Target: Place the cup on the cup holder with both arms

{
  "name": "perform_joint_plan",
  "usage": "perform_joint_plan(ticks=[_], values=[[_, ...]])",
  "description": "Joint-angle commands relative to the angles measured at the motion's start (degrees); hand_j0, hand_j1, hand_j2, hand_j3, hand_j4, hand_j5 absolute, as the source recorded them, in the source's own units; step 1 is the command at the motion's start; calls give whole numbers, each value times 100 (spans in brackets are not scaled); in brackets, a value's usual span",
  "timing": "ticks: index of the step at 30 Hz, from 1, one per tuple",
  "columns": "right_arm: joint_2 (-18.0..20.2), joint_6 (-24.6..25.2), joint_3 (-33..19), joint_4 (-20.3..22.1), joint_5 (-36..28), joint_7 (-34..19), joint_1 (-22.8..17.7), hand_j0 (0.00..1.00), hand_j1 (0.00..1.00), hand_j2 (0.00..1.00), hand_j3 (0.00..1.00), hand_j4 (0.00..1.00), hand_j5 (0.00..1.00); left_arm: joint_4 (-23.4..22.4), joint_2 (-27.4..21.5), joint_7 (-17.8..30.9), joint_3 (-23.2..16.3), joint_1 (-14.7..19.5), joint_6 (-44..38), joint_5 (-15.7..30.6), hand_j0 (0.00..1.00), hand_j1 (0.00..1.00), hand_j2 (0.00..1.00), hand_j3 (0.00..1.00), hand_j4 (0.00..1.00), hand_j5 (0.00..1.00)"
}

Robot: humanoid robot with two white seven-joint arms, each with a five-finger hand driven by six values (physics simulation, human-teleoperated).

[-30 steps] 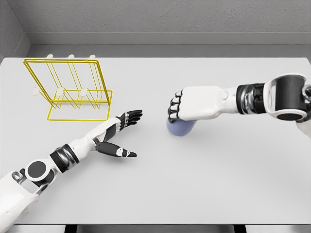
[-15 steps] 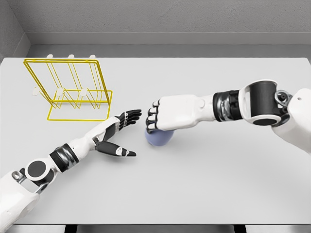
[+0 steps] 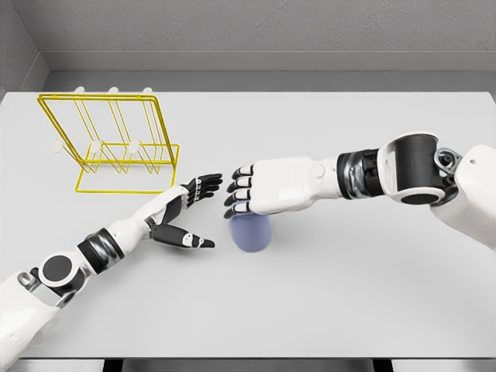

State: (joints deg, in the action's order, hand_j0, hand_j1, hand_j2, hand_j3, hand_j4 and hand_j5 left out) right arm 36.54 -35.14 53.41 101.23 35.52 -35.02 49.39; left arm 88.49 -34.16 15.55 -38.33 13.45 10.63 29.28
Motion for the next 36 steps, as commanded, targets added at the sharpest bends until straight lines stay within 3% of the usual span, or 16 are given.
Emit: perform_joint_plan(ticks=[1, 8, 13, 14, 16, 18, 20, 27, 31, 36], values=[[19, 14, -41, -7, -19, 2, 0, 99, 99, 99, 99, 99, 99, 1, -3, 0, 1, 0, 0, 25, 100, 100, 100, 100, 100, 100], [221, 14, -550, 2, -309, 2, 0, 100, 100, 100, 100, 100, 100, -34, 6, 0, 1, 0, 0, 25, 100, 100, 100, 100, 100, 100], [924, 14, -2158, 2, -1618, 2, -167, 100, 100, 100, 100, 100, 100, -34, 23, 0, -7, 9, 0, 25, 100, 100, 100, 100, 100, 100], [1135, 14, -2791, -7, -1979, 2, -474, 100, 100, 100, 100, 100, 100, -25, 32, 0, -8, 9, 0, 25, 100, 100, 100, 100, 100, 100], [1206, 14, -3801, -7, -2278, 2, -1230, 100, 100, 100, 100, 100, 100, -17, 50, 0, -8, 17, 0, 25, 100, 100, 100, 100, 100, 100], [1162, 14, -4505, -51, -2454, 2, -1924, 100, 100, 100, 100, 100, 100, 27, 67, 0, -25, 18, 0, 25, 100, 100, 100, 100, 100, 100], [1083, 14, -4874, -60, -2884, 2, -2443, 100, 100, 100, 100, 100, 100, 71, 120, 0, -34, 9, 0, 16, 100, 100, 100, 100, 100, 100], [459, 14, -5050, -104, -2981, 2, -3129, 100, 100, 100, 100, 100, 100, 230, 322, 0, -69, -9, -9, 7, 100, 100, 100, 100, 100, 100], [336, 14, -5674, -227, -2990, 2, -3735, 100, 100, 100, 100, 100, 100, 230, 498, 9, -95, -9, -61, -2, 100, 100, 100, 100, 100, 100], [309, 14, -5771, -227, -2990, 2, -3867, 100, 100, 100, 100, 100, 100, 300, 691, 9, -139, 17, -404, -28, 100, 100, 100, 100, 100, 100]])
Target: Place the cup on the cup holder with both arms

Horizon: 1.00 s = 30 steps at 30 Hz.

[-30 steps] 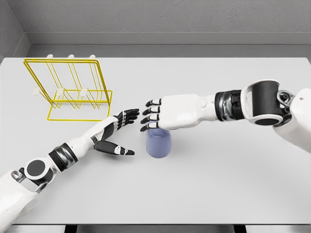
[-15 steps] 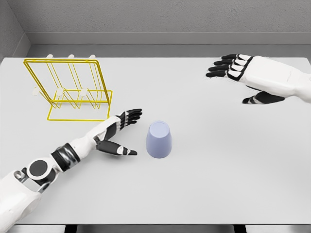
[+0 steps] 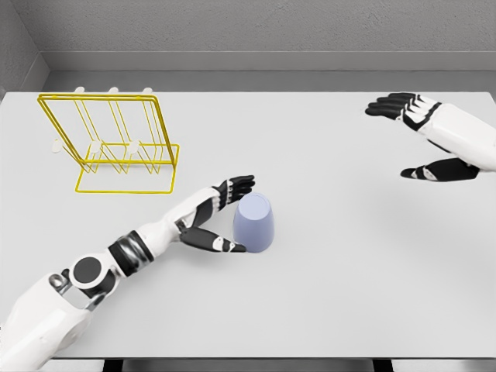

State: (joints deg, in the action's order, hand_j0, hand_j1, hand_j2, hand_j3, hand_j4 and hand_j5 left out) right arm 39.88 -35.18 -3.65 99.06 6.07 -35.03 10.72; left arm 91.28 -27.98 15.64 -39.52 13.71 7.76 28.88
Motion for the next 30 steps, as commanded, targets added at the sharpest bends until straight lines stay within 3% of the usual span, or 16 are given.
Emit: perform_joint_plan(ticks=[1, 23, 27, 30], values=[[-51, 18, -75, -10, -45, 3, 0, 100, 100, 100, 100, 100, 100, 13, 82, 1, -39, 0, -134, 13, 100, 100, 100, 100, 100, 100], [-121, 18, -75, 8, -45, 3, -35, 100, 100, 100, 100, 100, 100, -48, 206, 19, -83, -9, -151, -5, 96, 96, 96, 96, 96, 96], [-121, 18, -75, 17, -45, 3, -35, 100, 100, 100, 100, 100, 100, -40, 232, 19, -74, -9, -134, -5, 75, 75, 75, 75, 75, 75], [-121, 18, -75, 17, -45, 3, -35, 100, 100, 100, 100, 100, 100, -40, 241, 19, -65, -9, -125, 4, 71, 71, 71, 71, 71, 71]])
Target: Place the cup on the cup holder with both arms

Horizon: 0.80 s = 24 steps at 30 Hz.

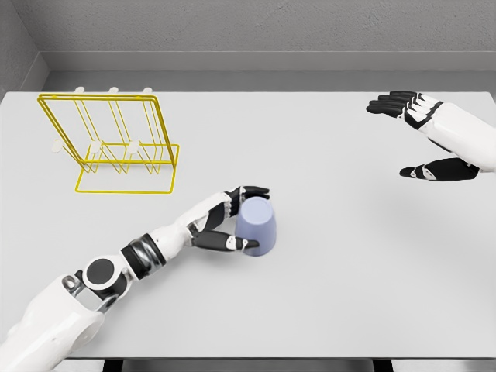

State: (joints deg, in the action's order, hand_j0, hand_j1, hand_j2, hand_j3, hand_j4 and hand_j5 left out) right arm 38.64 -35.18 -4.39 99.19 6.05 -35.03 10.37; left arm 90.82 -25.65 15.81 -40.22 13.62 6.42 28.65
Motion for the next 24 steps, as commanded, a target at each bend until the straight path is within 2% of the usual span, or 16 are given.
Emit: perform_joint_plan(ticks=[1, 14, 24], values=[[4, 18, -1, 4, -42, 3, 0, 100, 100, 100, 100, 100, 100, 6, 7, 1, 5, -9, 9, 27, 70, 70, 70, 70, 70, 70], [12, 18, -1, -13, -42, 3, 0, 100, 100, 100, 100, 100, 100, 76, -1, 1, 58, -53, 17, 71, 71, 71, 71, 71, 71, 71], [4, 18, -1, -5, -42, 3, 0, 100, 100, 100, 100, 100, 100, 419, -45, 1, 172, -79, 9, 97, 71, 71, 71, 71, 71, 71]])
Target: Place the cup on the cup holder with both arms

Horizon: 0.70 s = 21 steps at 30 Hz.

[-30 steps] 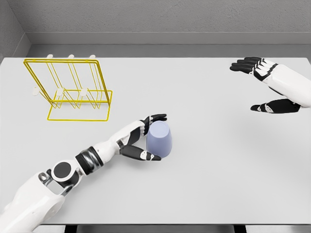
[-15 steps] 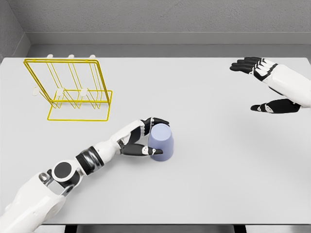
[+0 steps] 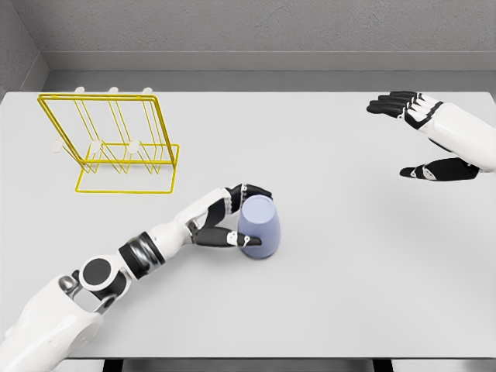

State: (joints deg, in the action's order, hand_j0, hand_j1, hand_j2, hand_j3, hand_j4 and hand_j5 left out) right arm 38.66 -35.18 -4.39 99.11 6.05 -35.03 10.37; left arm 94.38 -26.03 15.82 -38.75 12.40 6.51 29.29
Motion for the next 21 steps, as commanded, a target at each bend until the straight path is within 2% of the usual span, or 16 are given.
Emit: perform_joint_plan(ticks=[1, 7, 14, 21], values=[[2, 18, 0, 3, -42, 3, 0, 100, 100, 100, 100, 100, 100, 125, -8, 0, 87, -9, 0, 24, 71, 71, 71, 71, 71, 71], [10, 18, 0, 3, -42, 3, 0, 100, 100, 100, 100, 100, 100, 388, -25, 0, 368, -176, 0, 76, 71, 71, 71, 71, 71, 71], [2, 18, 0, 11, -42, 3, 0, 100, 100, 100, 100, 100, 100, 459, -131, 0, 394, -176, 9, 252, 71, 71, 71, 71, 71, 71], [2, 18, 0, 11, -42, 3, 0, 100, 100, 100, 100, 100, 100, 643, -148, 0, 640, -255, 26, 419, 71, 71, 71, 71, 71, 71]])
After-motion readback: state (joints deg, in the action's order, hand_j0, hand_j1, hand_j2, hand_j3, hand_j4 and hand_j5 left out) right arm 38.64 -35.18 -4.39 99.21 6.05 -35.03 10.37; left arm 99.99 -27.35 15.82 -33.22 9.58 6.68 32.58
